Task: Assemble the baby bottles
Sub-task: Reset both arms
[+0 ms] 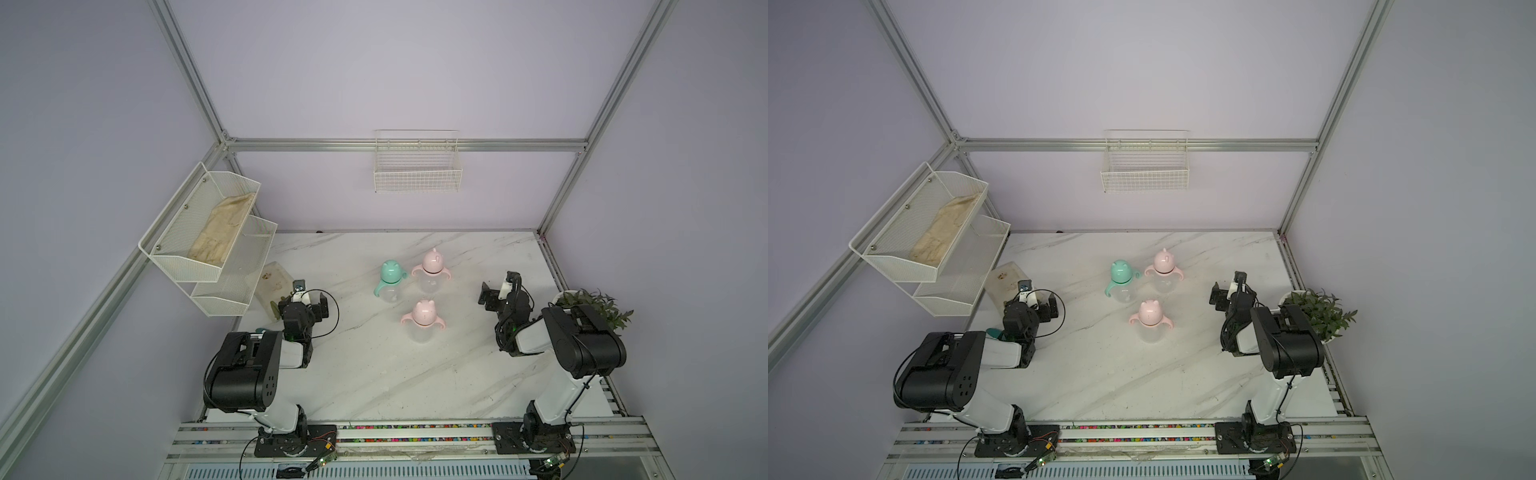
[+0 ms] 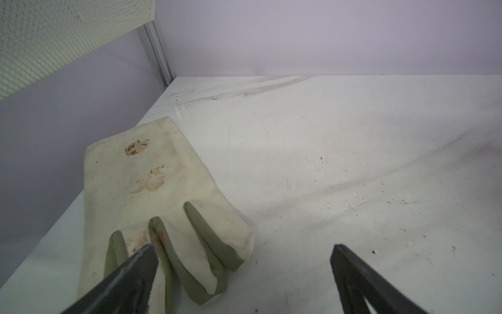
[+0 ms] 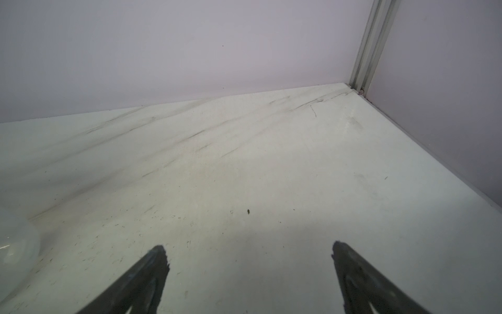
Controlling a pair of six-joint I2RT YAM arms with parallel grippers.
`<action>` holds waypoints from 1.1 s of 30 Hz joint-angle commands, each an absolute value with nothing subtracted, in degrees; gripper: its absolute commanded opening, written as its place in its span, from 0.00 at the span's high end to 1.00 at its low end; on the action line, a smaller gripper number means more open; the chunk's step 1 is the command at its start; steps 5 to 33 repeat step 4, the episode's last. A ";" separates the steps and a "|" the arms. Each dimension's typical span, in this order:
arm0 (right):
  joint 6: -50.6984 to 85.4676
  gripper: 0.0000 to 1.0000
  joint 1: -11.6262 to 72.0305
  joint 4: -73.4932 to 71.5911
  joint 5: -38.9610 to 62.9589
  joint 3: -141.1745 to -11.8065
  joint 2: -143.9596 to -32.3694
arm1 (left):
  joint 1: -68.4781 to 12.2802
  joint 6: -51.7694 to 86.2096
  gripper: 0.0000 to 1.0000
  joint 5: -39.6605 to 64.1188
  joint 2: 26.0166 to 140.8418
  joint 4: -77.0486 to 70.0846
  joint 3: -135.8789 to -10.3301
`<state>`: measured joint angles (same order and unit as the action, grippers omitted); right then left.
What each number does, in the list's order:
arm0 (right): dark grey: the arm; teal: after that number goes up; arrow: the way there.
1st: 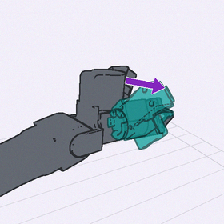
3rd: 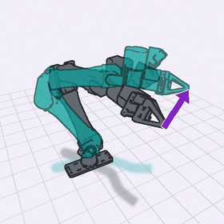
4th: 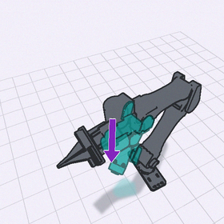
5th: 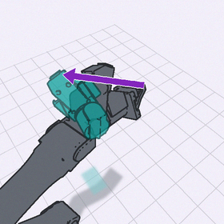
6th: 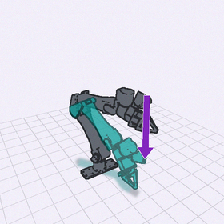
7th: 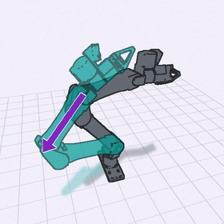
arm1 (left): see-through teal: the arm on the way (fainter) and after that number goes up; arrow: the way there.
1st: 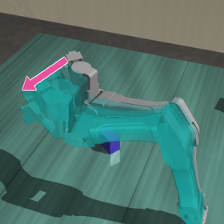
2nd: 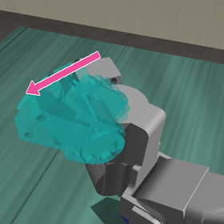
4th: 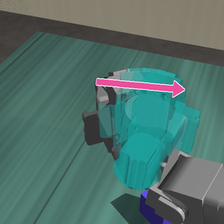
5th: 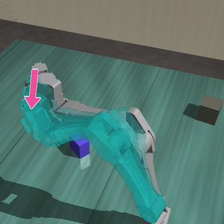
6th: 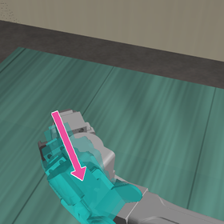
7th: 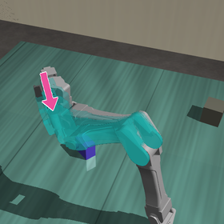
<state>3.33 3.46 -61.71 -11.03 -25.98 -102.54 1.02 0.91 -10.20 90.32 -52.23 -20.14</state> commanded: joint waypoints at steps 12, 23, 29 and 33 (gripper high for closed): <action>2.94 0.03 3.12 -64.11 -10.92 -26.71 -102.12 | 1.23 1.90 0.00 -9.23 89.73 -54.24 -21.44; 2.94 0.03 3.12 -64.11 -10.92 -26.71 -102.12 | 1.23 1.90 0.00 -9.23 89.73 -54.24 -21.44; 2.94 0.03 3.12 -64.11 -10.92 -26.71 -102.12 | 1.23 1.90 0.00 -9.23 89.73 -54.24 -21.44; 2.94 0.03 3.12 -64.11 -10.92 -26.71 -102.12 | 1.23 1.90 0.00 -9.23 89.73 -54.24 -21.44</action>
